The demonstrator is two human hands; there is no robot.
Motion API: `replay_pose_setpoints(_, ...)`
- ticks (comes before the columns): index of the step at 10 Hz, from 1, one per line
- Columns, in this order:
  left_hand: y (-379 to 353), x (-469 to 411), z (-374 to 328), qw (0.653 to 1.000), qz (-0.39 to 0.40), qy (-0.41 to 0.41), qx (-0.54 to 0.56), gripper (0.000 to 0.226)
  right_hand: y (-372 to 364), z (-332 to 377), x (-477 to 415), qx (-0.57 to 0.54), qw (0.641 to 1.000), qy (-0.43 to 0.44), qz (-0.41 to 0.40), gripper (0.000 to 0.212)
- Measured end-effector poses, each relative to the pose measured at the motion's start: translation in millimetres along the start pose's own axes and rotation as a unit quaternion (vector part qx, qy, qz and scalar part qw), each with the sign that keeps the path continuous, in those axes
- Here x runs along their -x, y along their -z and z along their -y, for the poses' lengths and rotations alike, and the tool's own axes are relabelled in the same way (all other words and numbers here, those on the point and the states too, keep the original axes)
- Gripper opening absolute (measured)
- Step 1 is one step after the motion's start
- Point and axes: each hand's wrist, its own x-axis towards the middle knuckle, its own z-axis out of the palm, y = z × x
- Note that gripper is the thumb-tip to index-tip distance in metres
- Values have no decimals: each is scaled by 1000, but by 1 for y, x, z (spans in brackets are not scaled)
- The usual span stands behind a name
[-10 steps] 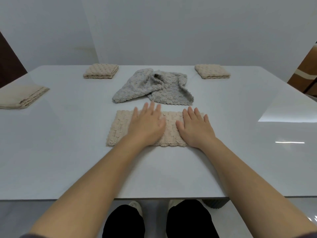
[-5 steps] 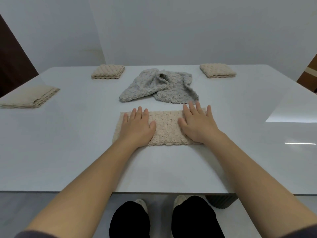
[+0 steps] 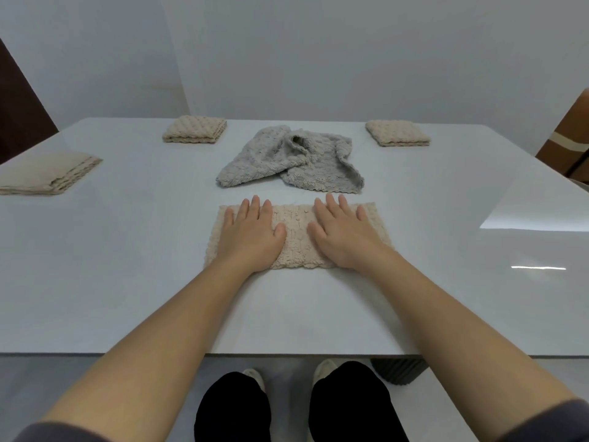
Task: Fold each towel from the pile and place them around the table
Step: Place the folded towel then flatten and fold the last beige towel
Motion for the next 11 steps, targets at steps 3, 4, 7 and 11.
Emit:
replay_pose_setpoints(3,6,-1,-4,1000,12,13,-10,62,-6,-16,2,31,999,-36,-16,62)
replay_pose_setpoints(4,12,-1,-24,999,-33,-17,-9,61,-7,-16,2,37,998,-40,-19,63)
replay_pose_setpoints(7,2,4,-37,998,14,-69,10,59,-9,-16,0,39,998,-39,-24,63)
replay_pose_setpoints(11,9,5,24,999,31,-16,10,63,-7,-16,3,37,998,-36,-21,63)
